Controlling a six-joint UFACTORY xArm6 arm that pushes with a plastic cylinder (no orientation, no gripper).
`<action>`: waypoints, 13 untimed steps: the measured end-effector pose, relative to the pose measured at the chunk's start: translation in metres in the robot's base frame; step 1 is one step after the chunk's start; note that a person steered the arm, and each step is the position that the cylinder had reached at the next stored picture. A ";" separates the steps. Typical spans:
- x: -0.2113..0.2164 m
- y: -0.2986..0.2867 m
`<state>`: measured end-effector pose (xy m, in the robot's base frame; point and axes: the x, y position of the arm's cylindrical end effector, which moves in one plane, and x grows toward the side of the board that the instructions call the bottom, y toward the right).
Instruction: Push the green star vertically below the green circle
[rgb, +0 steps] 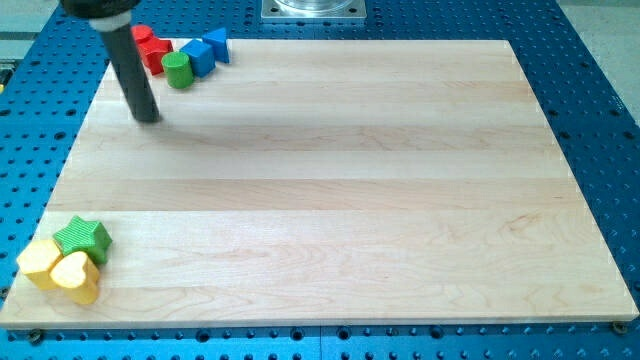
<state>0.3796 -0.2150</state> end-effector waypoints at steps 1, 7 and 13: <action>0.050 0.023; 0.210 -0.027; 0.026 0.012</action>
<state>0.4058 -0.2027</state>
